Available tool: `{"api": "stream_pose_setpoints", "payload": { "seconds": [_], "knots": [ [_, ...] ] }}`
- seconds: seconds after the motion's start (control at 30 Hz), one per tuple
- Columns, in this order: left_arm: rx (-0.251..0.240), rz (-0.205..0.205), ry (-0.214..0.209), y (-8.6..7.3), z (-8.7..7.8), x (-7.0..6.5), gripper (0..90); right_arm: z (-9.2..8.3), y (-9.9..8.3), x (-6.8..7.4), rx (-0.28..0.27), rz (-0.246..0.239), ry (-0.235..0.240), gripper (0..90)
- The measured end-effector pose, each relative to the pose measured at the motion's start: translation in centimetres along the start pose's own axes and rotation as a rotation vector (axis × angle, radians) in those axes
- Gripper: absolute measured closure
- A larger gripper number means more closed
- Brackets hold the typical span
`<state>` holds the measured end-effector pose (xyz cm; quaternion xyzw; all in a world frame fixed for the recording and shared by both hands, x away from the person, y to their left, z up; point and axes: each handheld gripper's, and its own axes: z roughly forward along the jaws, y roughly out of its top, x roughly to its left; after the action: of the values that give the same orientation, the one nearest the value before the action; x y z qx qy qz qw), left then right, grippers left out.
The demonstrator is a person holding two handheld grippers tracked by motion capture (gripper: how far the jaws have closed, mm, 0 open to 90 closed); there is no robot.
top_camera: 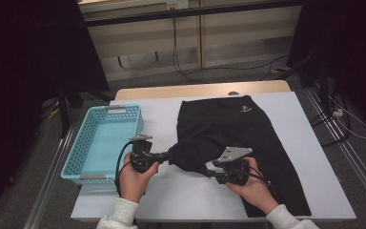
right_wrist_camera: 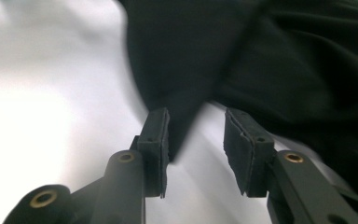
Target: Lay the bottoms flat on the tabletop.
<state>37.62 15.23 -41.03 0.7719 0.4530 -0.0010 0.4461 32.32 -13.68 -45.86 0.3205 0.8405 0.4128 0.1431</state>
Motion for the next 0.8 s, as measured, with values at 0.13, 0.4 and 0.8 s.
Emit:
{"api": "stream_pose_setpoints", "payload": {
  "seconds": [0.13, 0.4, 0.8],
  "knots": [
    [-0.003, -0.008, 0.003, -0.1, -0.1, 0.1, 89.6, 1.1, 0.1, 0.9, 0.039, -0.026, 0.024, 67.8],
    [0.026, -0.024, -0.016, -0.1, -0.2, 0.1, 89.9, -0.9, 0.0, -1.0, 0.036, -0.027, -0.050, 87.3],
    [0.062, -0.034, -0.029, -0.2, 0.0, -0.3, 89.9, -3.6, -1.1, -1.6, 0.040, -0.012, -0.035, 81.1]
  ]
}}
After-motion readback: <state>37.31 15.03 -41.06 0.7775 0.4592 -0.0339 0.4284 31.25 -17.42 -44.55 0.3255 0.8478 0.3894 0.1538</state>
